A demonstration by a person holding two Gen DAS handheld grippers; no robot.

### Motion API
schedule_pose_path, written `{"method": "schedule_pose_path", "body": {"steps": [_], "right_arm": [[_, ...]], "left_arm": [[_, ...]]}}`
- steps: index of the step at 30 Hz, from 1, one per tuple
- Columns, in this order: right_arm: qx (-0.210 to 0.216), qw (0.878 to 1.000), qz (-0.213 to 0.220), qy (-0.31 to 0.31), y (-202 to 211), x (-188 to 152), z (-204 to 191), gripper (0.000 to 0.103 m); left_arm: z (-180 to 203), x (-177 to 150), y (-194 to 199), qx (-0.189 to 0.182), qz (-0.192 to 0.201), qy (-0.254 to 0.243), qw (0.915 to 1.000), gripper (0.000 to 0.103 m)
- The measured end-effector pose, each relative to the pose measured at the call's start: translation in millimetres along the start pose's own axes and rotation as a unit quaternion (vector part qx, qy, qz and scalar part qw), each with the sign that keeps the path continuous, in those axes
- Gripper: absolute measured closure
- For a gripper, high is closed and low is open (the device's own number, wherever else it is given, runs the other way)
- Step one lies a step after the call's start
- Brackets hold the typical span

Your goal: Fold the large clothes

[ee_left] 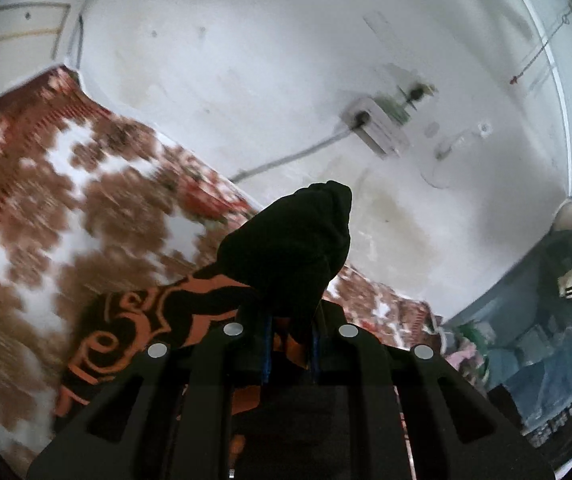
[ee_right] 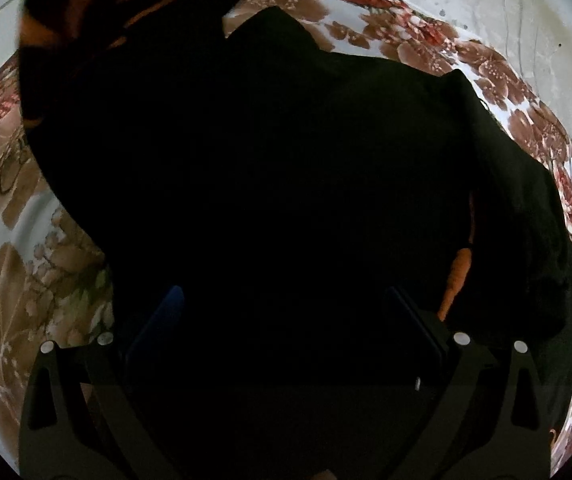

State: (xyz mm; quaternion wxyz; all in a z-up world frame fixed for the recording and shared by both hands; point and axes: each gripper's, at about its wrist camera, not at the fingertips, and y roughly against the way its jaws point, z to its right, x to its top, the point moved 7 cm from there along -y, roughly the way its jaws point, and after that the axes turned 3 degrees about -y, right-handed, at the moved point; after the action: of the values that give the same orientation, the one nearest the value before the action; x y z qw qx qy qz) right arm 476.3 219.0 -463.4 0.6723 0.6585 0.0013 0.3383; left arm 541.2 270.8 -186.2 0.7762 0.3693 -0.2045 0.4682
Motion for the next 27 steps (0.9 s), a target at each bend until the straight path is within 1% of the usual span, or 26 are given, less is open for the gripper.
{"method": "schedule_pose_path", "body": {"steps": [2, 5, 9, 14, 19, 22, 24, 27], "right_arm": [[0.009, 1.000, -0.004, -0.007, 1.0, -3.2, 3.3, 0.005], [0.021, 1.000, -0.008, -0.011, 1.3, -10.2, 8.0, 0.005], [0.033, 0.999, -0.002, -0.001, 2.3, -18.1, 13.6, 0.005], [0.044, 0.999, 0.002, 0.019, 6.1, -27.4, 19.5, 0.005], [0.062, 0.997, 0.008, 0.034, 14.9, -40.2, 20.5, 0.005], [0.083, 0.996, 0.006, 0.031, 15.6, -44.1, 26.2, 0.005], [0.096, 0.995, 0.004, 0.034, 16.7, -49.4, 28.3, 0.005], [0.107, 0.993, 0.009, 0.047, 19.7, -58.2, 30.9, 0.005]], "left_arm": [[19.3, -15.8, -20.1, -0.010, -0.009, 0.003, 0.9999, 0.091], [50.7, -39.7, -50.0, -0.021, -0.023, -0.006, 0.9995, 0.091], [83.4, -68.9, -80.7, -0.032, -0.035, -0.004, 0.9989, 0.091], [118.1, -113.3, -120.6, -0.045, -0.070, -0.003, 0.9965, 0.091], [155.0, -161.6, -156.2, -0.030, -0.105, -0.058, 0.9924, 0.091], [160.4, -192.5, -180.5, -0.025, -0.135, -0.059, 0.9889, 0.091], [159.9, -211.1, -195.6, -0.007, -0.152, -0.068, 0.9860, 0.091], [161.9, -243.6, -217.3, 0.029, -0.175, -0.109, 0.9780, 0.091]]}}
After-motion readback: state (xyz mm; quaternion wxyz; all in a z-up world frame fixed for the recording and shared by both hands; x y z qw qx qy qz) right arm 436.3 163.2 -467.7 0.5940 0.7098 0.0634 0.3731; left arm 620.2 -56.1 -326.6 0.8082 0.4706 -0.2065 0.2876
